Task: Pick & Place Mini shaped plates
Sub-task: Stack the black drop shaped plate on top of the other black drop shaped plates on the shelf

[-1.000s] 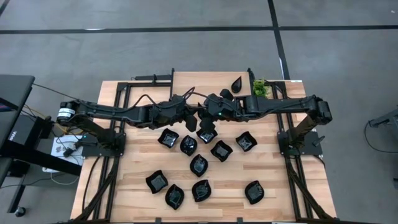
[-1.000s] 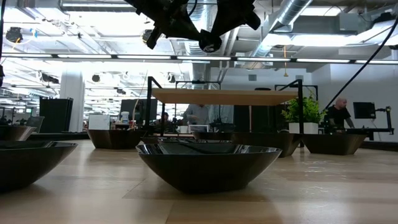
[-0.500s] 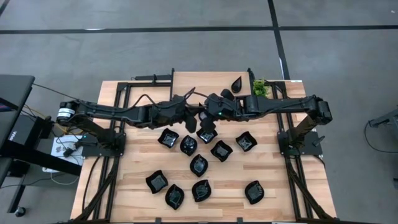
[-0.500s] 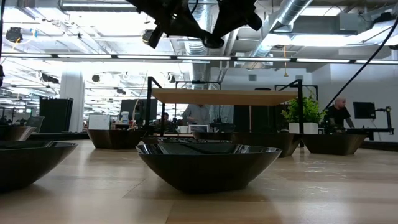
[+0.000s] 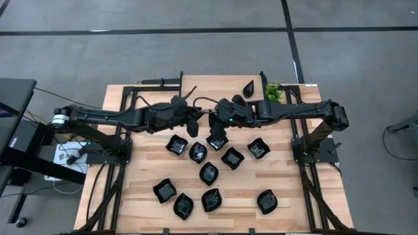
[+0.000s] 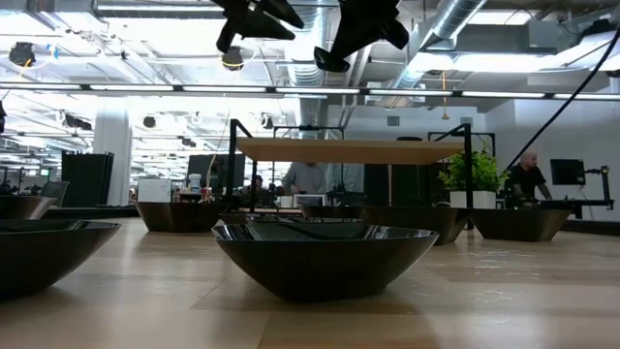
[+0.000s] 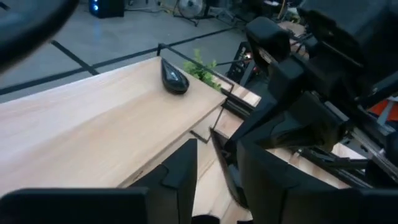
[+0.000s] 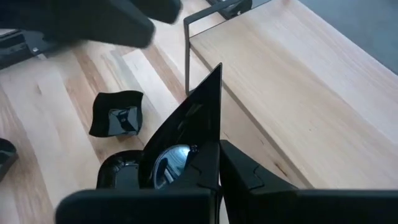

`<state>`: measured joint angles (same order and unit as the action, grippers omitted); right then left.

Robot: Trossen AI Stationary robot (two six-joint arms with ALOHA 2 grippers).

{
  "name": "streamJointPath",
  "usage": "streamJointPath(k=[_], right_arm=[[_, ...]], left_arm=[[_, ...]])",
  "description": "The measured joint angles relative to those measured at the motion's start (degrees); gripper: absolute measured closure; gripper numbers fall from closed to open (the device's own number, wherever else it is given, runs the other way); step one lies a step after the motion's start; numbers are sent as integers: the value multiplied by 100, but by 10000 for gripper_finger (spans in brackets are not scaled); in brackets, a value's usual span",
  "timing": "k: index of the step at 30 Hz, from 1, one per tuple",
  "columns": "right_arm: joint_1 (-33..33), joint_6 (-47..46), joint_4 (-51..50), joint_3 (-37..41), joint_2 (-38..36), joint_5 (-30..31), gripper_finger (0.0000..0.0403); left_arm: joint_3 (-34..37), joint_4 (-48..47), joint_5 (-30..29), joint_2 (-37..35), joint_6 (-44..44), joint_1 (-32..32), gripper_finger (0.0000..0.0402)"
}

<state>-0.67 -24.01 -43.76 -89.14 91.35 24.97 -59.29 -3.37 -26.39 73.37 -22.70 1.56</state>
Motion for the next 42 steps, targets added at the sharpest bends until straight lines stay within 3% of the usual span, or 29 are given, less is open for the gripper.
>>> streamJointPath(k=[11, 21, 26, 34, 42], right_arm=[[332, -474, -370, -7, -301, -216, 403], [1552, -1312, -1039, -7, -940, -437, 403], [2306, -2084, -1496, 0, -1007, -739, 403], [3326, -2031, -1680, 3, -805, -1309, 403], [4113, -1999, -1719, 419, -761, -1857, 403]], left_arm=[[1047, -75, -3, -605, -676, 72, 288], [1733, 148, -17, -1290, -965, 284, 289], [1931, 124, -88, -1510, -730, 286, 289], [2004, 223, -412, -1718, 422, 283, 289], [1996, 251, -819, -1994, 1006, 91, 289]])
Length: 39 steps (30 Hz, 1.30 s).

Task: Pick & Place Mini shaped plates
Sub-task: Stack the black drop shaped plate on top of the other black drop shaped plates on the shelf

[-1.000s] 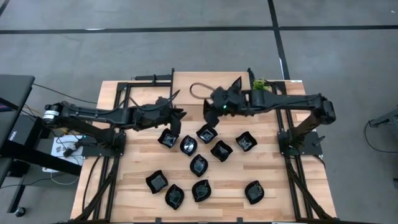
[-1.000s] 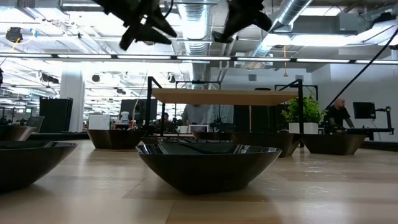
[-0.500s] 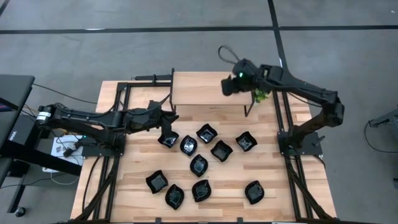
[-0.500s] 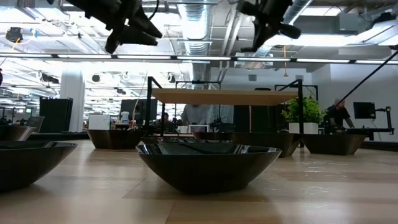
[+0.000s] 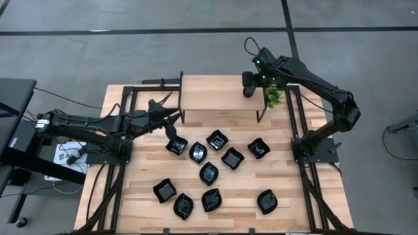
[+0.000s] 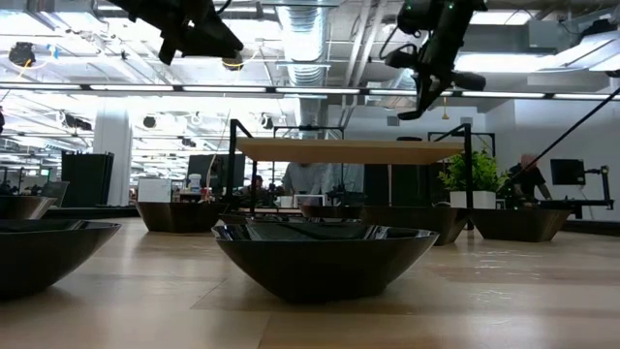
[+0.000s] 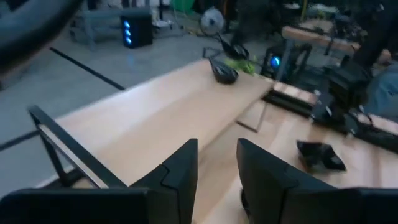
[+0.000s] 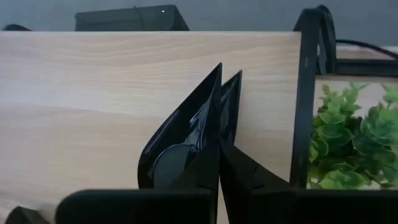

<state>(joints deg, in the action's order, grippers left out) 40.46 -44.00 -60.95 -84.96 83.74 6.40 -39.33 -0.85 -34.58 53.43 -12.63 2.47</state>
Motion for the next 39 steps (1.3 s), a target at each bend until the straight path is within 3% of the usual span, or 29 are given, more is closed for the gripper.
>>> streamJointPath(k=[19, 39], right_arm=[[311, -384, 808, 756, 0, -361, 403], [508, -244, 946, 761, -1, -342, 403]], left_arm=[[2, -41, 7, -38, 41, -334, 289], [2, -40, 8, -38, 41, -334, 289]])
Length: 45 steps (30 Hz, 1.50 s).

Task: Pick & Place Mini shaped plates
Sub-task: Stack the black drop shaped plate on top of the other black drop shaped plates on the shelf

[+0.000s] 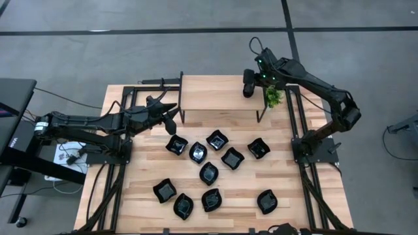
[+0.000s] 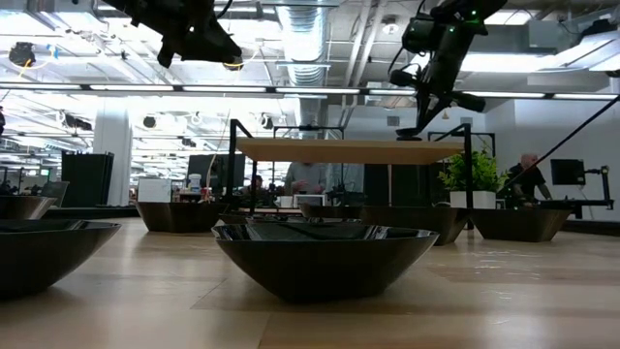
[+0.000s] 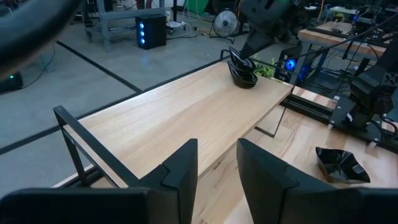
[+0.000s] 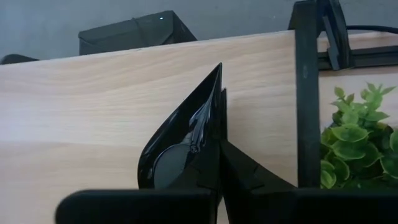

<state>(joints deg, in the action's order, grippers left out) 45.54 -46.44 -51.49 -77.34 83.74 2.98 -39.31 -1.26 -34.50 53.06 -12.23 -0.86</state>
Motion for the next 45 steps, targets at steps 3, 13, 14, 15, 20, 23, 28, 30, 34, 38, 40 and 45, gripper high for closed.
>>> streamJointPath(k=[3, 13, 14, 15, 20, 23, 28, 30, 34, 38, 40, 45], right_arm=[[0, 113, -17, 0, 1, 0, 403], [-31, 137, -76, 0, -1, 2, 403], [-46, 136, -74, -1, 13, 3, 403], [-48, 137, -70, -5, 51, 7, 403], [-77, 186, -32, -4, 271, -7, 403], [-95, 198, 18, -4, 346, -19, 403], [-46, 192, 4, -4, 318, -150, 403], [-44, 182, -1, -4, 318, -153, 403], [-49, 150, 2, -4, 318, -170, 403], [-46, 136, 14, -4, 318, -170, 399], [-46, 136, 16, -4, 318, -168, 393], [-50, 136, 30, -4, 318, -170, 366]], left_arm=[[0, 0, 0, 0, 0, 0, 289], [0, 0, 0, 0, -2, 0, 289], [0, 0, 0, 0, -2, 0, 289], [0, 0, 0, 0, -2, 0, 289], [-2, 2, 0, 0, -2, 1, 289], [-2, 2, 1, 0, -2, 5, 289], [-2, 2, 2, 0, -2, 4, 289], [-2, 4, 2, 0, -2, 4, 289], [-2, 4, 2, 0, -2, 2, 289], [-2, 4, 2, 0, -2, 2, 289], [-2, 4, 2, 0, -2, 0, 289], [-2, 4, 2, 0, -2, 0, 289]])
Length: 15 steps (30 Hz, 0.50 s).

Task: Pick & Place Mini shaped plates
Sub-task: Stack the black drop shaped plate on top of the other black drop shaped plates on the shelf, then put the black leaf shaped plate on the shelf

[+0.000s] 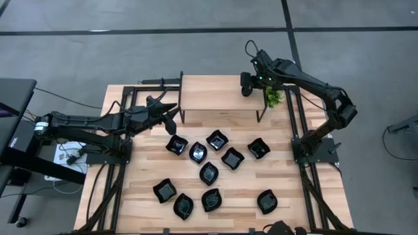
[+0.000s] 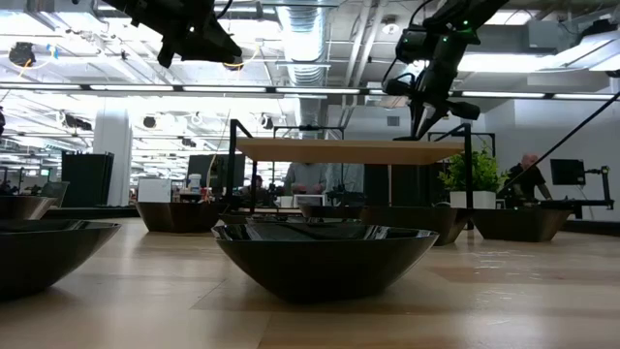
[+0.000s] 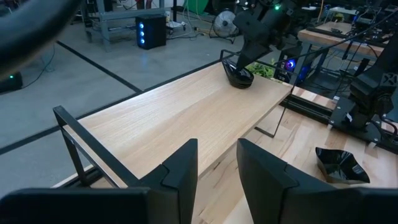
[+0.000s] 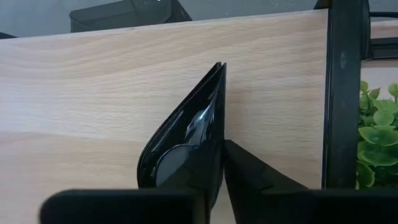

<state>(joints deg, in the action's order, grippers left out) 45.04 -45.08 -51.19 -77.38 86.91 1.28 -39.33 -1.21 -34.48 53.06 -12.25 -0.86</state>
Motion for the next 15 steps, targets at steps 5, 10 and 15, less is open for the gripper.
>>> streamJointPath(k=[5, 10, 15], right_arm=[[2, 121, 72, 0, -2, -153, 330], [6, 162, 32, 0, -25, -285, 303], [52, 124, -49, 1, -218, -232, 305]], left_arm=[[0, 0, 0, 0, 0, 0, 289], [0, 4, 0, 0, -2, 0, 289], [0, 17, 0, 0, -20, 4, 289]])
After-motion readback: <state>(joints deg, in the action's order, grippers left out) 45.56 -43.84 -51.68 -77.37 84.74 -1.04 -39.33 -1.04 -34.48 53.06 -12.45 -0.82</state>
